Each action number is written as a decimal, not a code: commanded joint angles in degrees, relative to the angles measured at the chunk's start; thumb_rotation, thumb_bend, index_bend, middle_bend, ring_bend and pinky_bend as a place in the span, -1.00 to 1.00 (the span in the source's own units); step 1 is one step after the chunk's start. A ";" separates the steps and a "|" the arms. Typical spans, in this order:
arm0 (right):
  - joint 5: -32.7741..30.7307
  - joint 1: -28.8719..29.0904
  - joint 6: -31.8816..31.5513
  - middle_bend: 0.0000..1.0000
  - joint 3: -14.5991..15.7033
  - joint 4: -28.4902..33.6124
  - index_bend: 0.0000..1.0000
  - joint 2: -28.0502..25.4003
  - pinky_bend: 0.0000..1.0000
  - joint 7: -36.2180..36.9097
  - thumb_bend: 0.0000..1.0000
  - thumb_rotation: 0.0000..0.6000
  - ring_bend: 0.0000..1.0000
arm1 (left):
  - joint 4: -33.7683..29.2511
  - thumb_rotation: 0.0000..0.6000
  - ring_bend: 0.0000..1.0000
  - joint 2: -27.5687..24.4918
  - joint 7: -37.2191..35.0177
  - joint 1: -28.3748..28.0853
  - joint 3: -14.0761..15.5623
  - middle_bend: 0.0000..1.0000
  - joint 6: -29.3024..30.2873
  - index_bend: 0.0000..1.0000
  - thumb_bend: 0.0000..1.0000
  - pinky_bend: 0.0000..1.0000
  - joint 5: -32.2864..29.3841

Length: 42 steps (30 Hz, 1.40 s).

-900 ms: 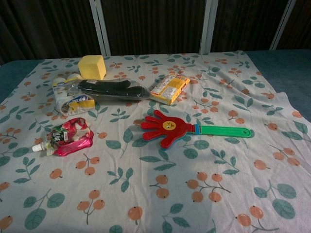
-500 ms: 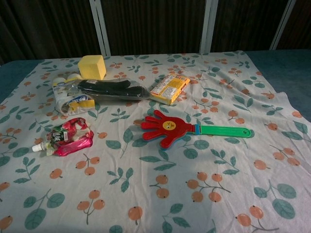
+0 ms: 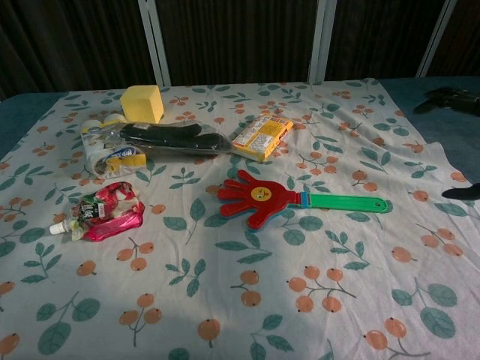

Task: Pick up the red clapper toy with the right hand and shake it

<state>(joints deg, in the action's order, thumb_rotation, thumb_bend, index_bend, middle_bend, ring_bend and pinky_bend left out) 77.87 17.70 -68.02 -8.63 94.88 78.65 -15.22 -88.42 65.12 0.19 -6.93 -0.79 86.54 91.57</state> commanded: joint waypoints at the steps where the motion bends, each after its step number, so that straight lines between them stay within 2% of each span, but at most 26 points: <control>1: -6.32 4.81 2.77 -1.00 -3.01 -0.07 -0.19 6.11 -1.00 -8.46 -0.56 1.00 -1.00 | 0.25 1.00 -0.96 -0.41 -1.04 -0.06 0.38 -0.84 -0.10 -0.81 -0.06 -0.81 0.48; 7: -13.46 8.52 4.37 -1.00 -5.43 -2.73 0.08 12.27 -1.00 -12.22 -0.39 1.00 -1.00 | 0.37 1.00 -0.96 -0.98 -2.70 -0.22 0.53 -0.84 -0.54 -0.80 -0.06 -0.80 0.38; 17: -21.56 12.69 7.35 -1.00 -6.51 -8.66 0.07 18.69 -1.00 -13.65 -0.38 1.00 -1.00 | 0.39 1.00 -0.96 -1.20 -3.34 -0.50 0.70 -0.84 -1.28 -0.78 -0.06 -0.80 0.21; 26: -24.93 15.26 8.75 -1.00 -6.38 -12.24 0.07 21.99 -1.00 -13.90 -0.38 1.00 -1.00 | 0.60 1.00 -0.96 -1.07 -3.48 -0.29 0.86 -0.84 -0.95 -0.78 -0.06 -0.80 0.29; 42: -26.63 17.20 8.62 -0.99 -5.18 -15.04 0.16 23.91 -1.00 -14.12 -0.28 1.00 -1.00 | 0.40 1.00 -0.96 -1.45 -4.12 -0.32 0.82 -0.84 -0.73 -0.78 -0.06 -0.80 0.41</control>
<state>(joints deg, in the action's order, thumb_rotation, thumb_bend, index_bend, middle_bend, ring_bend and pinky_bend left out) 51.25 34.88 -59.42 -13.84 79.85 102.54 -29.36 -88.02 63.67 -3.94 -7.25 0.03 85.81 91.98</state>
